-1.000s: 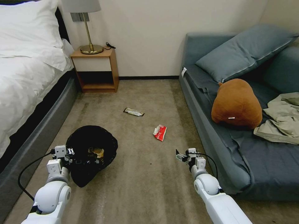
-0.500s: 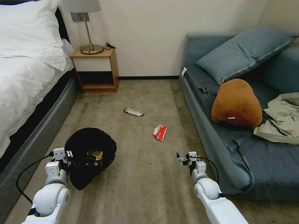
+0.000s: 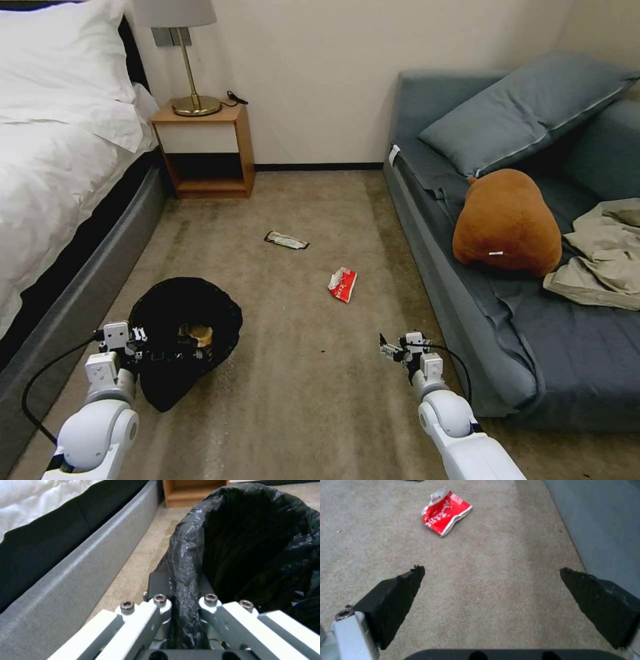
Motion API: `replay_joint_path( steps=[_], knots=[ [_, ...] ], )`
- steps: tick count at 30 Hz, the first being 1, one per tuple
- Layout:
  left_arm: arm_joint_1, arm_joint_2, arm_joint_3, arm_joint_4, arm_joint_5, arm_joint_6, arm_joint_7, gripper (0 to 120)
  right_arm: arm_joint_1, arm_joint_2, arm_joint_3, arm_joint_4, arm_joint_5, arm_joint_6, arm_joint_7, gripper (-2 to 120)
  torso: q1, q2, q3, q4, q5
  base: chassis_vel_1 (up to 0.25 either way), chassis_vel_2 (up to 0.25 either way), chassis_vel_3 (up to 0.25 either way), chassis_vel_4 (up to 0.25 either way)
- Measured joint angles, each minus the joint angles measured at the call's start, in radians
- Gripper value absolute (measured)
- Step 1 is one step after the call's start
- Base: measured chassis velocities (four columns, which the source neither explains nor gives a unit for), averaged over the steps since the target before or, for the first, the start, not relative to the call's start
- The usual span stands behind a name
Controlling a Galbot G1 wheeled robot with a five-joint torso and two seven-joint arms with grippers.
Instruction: Pick up the trash bin, then pick up the garbage on the floor and place it into the trash bin.
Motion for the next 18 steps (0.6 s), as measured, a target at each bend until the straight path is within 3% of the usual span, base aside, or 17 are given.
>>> replay_joint_path(
  steps=[18],
  knots=[
    [0.005,0.018,-0.008,0.001,-0.014,-0.007,0.003,4,-0.020,0.022,0.011,-0.017,-0.036,0.016,-0.002,100,0.000,0.000,0.000,0.0000,0.0001,-0.024,0.024,0.025,-0.022]
  ],
)
